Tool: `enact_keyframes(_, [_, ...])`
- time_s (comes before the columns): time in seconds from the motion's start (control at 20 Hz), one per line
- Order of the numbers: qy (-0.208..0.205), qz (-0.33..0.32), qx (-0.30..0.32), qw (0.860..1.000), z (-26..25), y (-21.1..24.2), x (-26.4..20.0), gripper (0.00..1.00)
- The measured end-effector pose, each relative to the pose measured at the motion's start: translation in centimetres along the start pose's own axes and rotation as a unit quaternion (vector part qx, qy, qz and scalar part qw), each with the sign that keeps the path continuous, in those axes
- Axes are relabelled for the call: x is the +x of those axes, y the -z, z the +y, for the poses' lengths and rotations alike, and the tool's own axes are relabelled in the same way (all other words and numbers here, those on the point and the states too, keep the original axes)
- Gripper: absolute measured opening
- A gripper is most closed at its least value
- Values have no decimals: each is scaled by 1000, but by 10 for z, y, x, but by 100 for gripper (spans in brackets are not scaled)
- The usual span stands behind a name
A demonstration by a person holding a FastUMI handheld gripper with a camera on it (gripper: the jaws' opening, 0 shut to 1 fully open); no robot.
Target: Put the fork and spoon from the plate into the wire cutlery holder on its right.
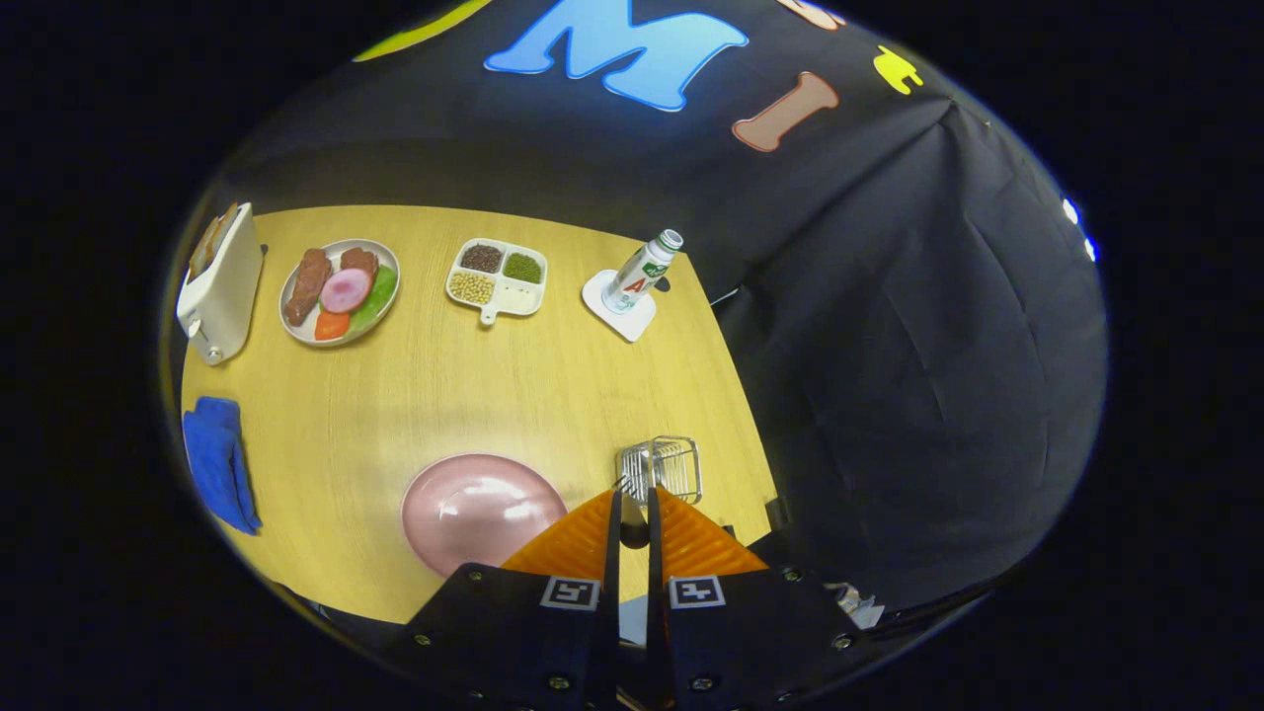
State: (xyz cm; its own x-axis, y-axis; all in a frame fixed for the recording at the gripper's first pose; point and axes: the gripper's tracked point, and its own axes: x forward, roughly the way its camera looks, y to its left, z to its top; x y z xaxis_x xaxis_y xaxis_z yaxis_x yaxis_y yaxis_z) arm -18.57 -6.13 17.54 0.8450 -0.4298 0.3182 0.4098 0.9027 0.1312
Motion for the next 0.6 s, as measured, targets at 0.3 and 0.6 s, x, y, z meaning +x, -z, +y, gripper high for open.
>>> enact_keyframes(0.3, [-2,5,45,999,-46,-10,32,11])
enact_keyframes(0.6, [-25,16,76,997,-71,-4,66,12])
